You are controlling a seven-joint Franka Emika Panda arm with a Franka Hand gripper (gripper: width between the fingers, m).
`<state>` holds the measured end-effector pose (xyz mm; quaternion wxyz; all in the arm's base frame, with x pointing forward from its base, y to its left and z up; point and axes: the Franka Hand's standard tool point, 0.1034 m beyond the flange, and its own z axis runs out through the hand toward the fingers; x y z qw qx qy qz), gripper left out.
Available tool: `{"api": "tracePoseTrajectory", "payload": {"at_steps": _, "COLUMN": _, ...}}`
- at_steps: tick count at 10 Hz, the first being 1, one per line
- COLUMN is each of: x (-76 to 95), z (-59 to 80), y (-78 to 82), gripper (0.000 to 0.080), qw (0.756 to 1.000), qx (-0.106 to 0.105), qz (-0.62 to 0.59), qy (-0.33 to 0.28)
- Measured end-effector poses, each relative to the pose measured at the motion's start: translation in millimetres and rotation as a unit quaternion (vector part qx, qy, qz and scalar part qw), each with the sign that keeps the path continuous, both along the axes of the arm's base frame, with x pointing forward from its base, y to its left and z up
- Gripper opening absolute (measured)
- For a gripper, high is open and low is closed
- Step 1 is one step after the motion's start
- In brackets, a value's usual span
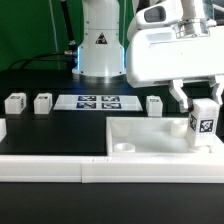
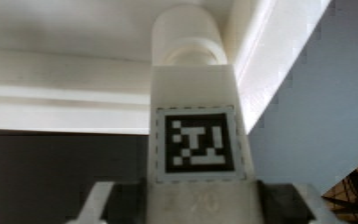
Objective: Assemble square table
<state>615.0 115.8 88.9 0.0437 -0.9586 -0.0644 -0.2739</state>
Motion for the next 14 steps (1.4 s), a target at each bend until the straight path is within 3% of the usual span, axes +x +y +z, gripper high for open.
{"api": "tracePoseTrajectory", "payload": {"at_steps": 1, "x": 0.0, "z": 0.0, "y": 0.0, "gripper": 0.0291, "qw": 1.0, "qx": 0.0, "qz": 0.0, "qy": 0.0}}
{"api": "tracePoseTrajectory", "payload": {"at_steps": 2, "x": 0.0, "z": 0.0, "y": 0.0, "gripper": 0.0485, "qw": 1.0, "qx": 0.0, "qz": 0.0, "qy": 0.0}}
{"api": "tracePoseTrajectory", "payload": {"at_steps": 3, "x": 0.0, "z": 0.0, "y": 0.1, "gripper": 0.0596, "qw": 1.0, "qx": 0.0, "qz": 0.0, "qy": 0.0}}
{"api": "tracePoseTrajectory", "payload": {"at_steps": 4, "x": 0.0, "z": 0.0, "y": 0.1, "gripper": 0.0633, "qw": 1.0, "qx": 0.0, "qz": 0.0, "qy": 0.0}}
{"api": "tracePoseTrajectory", "payload": {"at_steps": 10, "x": 0.0, "z": 0.0, "y": 0.0, "gripper": 0.0649, "qw": 1.0, "qx": 0.0, "qz": 0.0, "qy": 0.0}}
{"api": "tracePoseTrajectory", "payload": {"at_steps": 13, "x": 0.4, "z": 1.2, "y": 3.2, "gripper": 0.0649, "qw": 0.997, "qx": 0.024, "qz": -0.04, "qy": 0.056}}
{"api": "tracePoseTrajectory", "payload": {"at_steps": 14, "x": 8.1, "z": 7.0, "y": 3.8, "gripper": 0.0649, "qw": 0.997, "qx": 0.029, "qz": -0.046, "qy": 0.058}}
